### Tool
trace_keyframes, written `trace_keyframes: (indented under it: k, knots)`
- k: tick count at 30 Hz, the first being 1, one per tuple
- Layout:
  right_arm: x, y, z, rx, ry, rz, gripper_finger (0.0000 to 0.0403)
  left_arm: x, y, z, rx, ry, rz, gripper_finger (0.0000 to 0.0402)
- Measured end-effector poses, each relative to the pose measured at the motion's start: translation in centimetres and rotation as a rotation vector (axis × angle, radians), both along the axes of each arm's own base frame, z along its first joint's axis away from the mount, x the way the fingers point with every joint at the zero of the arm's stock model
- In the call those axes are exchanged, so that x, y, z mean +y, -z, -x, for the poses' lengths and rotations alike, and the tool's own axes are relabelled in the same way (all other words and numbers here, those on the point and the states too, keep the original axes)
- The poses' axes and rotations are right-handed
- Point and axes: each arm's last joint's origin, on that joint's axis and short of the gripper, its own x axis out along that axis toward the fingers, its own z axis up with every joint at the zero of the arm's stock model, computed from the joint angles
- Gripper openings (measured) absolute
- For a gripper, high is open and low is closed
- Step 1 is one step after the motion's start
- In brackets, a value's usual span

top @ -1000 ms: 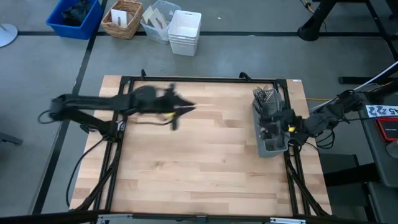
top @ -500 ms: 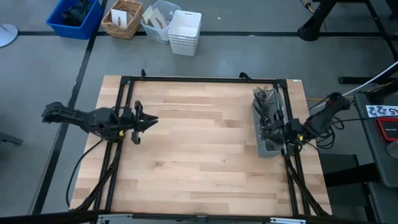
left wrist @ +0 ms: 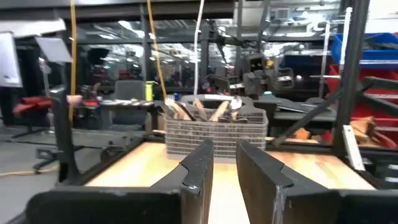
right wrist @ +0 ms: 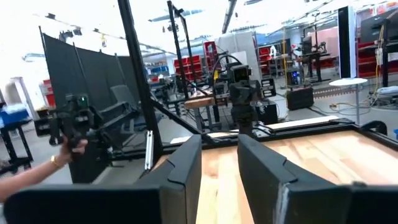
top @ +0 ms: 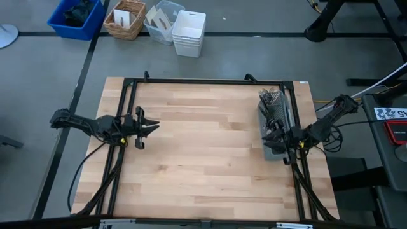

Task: Sort silverware
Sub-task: Return to Home Position

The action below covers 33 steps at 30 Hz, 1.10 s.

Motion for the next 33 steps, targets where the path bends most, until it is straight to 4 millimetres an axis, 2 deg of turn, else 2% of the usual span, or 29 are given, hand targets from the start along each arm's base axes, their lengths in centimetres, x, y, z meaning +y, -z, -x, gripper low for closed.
trace_keyframes:
  k: [8,11,16,24,33]
  knots:
    - [-0.2,0.3,-1.8,0.012,0.005,0.052,0.0105,0.2,0.1,0.3,0.002,-0.075,-0.087,0.0062]
    - [-0.8,0.6,-2.7,0.036,0.082,0.06,0.0105,0.3,0.3,0.3,0.022,-0.112,-0.084,0.0062]
    - [-1.7,0.9,-3.5,0.059,0.096,0.067,0.0105,0.4,0.6,0.3,0.048,-0.126,-0.055,0.0062]
    - [-2.4,0.4,-2.3,0.011,0.123,0.117,0.0105,0.4,0.9,0.3,0.075,-0.129,-0.05,0.0062]
    - [-3.1,0.8,-0.2,0.043,0.113,0.136,0.0105,0.4,2.0,0.2,0.187,-0.138,-0.077,0.0062]
